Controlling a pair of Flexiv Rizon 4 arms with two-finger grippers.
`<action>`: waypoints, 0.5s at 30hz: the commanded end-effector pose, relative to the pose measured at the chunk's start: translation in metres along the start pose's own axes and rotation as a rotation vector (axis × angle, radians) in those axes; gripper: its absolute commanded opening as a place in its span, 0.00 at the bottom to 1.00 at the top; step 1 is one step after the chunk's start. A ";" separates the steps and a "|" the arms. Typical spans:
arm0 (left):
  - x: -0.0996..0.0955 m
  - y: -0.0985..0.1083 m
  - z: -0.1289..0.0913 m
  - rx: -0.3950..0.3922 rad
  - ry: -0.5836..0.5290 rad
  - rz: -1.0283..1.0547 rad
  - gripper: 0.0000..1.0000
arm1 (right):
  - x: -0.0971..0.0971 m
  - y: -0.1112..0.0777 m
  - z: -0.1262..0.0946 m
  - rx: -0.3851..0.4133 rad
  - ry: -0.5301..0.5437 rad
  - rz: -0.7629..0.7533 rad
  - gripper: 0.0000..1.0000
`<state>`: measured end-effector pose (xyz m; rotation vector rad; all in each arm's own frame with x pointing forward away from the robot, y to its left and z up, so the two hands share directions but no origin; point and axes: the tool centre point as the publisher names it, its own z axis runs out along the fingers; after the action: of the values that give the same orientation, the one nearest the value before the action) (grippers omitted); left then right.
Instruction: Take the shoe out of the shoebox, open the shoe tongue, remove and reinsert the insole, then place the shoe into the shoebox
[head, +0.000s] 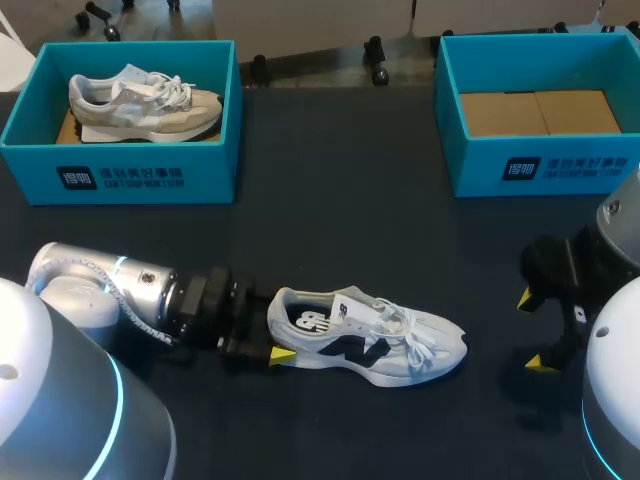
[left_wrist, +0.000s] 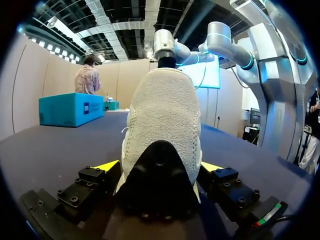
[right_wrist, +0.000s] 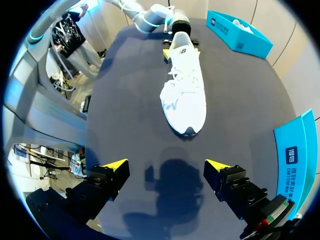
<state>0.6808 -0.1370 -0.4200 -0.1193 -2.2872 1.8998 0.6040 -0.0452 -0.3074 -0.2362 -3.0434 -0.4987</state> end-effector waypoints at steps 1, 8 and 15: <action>0.000 -0.001 0.002 0.001 0.003 0.001 1.00 | 0.002 0.000 0.000 0.001 -0.004 0.000 1.00; 0.000 -0.001 0.006 0.003 0.003 -0.001 1.00 | 0.002 0.000 0.000 0.001 -0.004 0.000 1.00; 0.001 0.001 0.012 -0.001 0.008 -0.002 1.00 | 0.002 0.000 0.000 0.001 -0.004 0.000 1.00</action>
<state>0.6786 -0.1441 -0.4213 -0.1272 -2.2810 1.8961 0.6040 -0.0452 -0.3074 -0.2362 -3.0434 -0.4987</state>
